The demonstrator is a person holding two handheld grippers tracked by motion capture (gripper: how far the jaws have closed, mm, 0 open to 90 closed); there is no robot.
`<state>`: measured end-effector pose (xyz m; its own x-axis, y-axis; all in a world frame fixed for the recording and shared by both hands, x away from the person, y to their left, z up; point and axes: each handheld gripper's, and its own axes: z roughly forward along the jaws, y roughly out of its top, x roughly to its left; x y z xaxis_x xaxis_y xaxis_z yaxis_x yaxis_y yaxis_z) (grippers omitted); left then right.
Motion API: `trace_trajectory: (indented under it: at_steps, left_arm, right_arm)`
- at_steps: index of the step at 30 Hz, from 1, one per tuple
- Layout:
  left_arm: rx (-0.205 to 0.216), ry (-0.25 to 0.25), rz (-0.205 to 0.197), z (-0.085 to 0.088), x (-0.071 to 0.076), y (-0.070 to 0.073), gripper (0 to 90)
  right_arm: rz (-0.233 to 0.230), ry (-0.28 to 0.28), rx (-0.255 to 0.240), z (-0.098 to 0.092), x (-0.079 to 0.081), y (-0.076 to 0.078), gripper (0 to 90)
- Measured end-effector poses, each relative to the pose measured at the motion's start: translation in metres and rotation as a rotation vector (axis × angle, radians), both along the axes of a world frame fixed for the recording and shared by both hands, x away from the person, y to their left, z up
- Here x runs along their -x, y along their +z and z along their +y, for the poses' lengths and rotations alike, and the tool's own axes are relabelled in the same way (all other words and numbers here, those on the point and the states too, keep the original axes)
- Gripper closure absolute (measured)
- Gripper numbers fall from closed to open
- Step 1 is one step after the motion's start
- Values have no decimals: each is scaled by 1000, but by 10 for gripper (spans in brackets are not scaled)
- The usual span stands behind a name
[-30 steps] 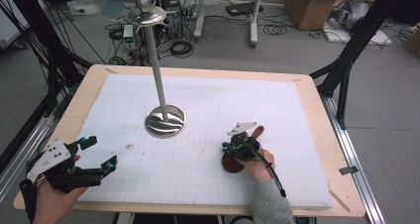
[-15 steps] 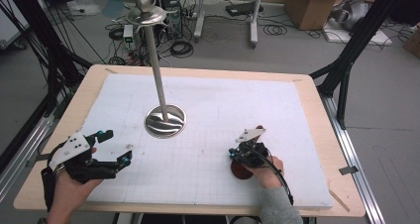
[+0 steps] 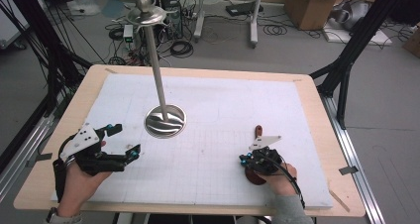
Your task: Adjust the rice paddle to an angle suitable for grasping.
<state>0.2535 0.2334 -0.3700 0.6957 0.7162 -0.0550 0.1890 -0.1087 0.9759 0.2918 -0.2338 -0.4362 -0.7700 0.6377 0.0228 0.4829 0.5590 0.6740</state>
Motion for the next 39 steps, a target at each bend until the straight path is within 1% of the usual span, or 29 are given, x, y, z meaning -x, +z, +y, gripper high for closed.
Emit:
trace_trajectory:
  at_steps: [2,3,5,9,10,11,12,13,14,15,18,20,22,23,25,27,28,29,30,32,34,35,37,39]
  left_arm:
    - [2,-8,2,-4,-2,0,65]
    - [0,-14,1,-5,-3,0,65]
    - [-1,-17,-2,-8,-5,-1,65]
    - [6,-20,-7,-12,-7,0,65]
    - [4,-25,-6,-13,-8,0,65]
    - [4,-25,-3,-14,-8,-1,65]
    - [2,-28,-2,-14,-9,-1,65]
    - [-1,-29,0,-14,-9,-1,65]
    - [2,-31,0,-14,-9,-2,65]
    - [3,-30,-1,-14,-9,-1,65]
    - [3,-27,-1,-13,-9,-2,65]
    - [0,-25,6,-14,-8,-3,65]
    - [-5,-28,9,-14,-7,-4,65]
    - [-10,-26,10,-14,-7,-5,65]
    - [-13,-26,12,-15,-6,-6,65]
    - [-14,-26,16,-14,-5,-7,65]
    - [-19,-25,17,-14,-4,-7,65]
    - [-24,-24,24,-13,-4,-9,65]
    - [-24,-24,24,-13,-4,-9,65]
    - [-28,-23,29,-13,-3,-10,65]
    - [-29,-22,28,-13,-2,-10,65]
    - [-31,-21,27,-12,-2,-10,65]
    - [-30,-19,23,-11,-1,-10,65]
    - [-31,-15,24,-9,1,-10,65]
  right_arm:
    - [5,-3,-1,-4,2,0,900]
    - [0,-5,-3,-9,4,0,900]
    - [2,-5,1,-11,5,0,900]
    - [-18,0,1,-15,9,-1,900]
    - [-15,-5,-3,-15,9,-1,900]
    - [-29,13,2,-15,9,0,900]
    - [-29,13,2,-15,9,0,900]
    - [-29,30,-21,-16,10,2,900]
    - [-50,33,-40,-18,11,4,900]
    - [-65,24,-57,-21,11,7,900]
    - [-117,-16,-60,-33,12,16,900]
    - [-134,-58,-74,-44,12,18,900]
    - [-153,-113,-85,-56,10,18,900]
    - [-149,-137,-96,-61,9,18,900]
    - [-139,-165,-104,-68,6,15,900]
    - [-138,-178,-96,-72,3,13,900]
    - [-128,-187,-93,-73,2,11,900]
    - [-120,-202,-75,-73,-1,9,900]
    - [-120,-202,-75,-73,-1,9,900]
    - [-105,-209,-72,-73,-4,6,900]
    - [-104,-213,-57,-72,-6,3,900]
    - [-102,-215,-59,-72,-7,2,900]
    - [-102,-224,-45,-71,-9,1,900]
    - [-94,-232,-44,-71,-11,-1,900]
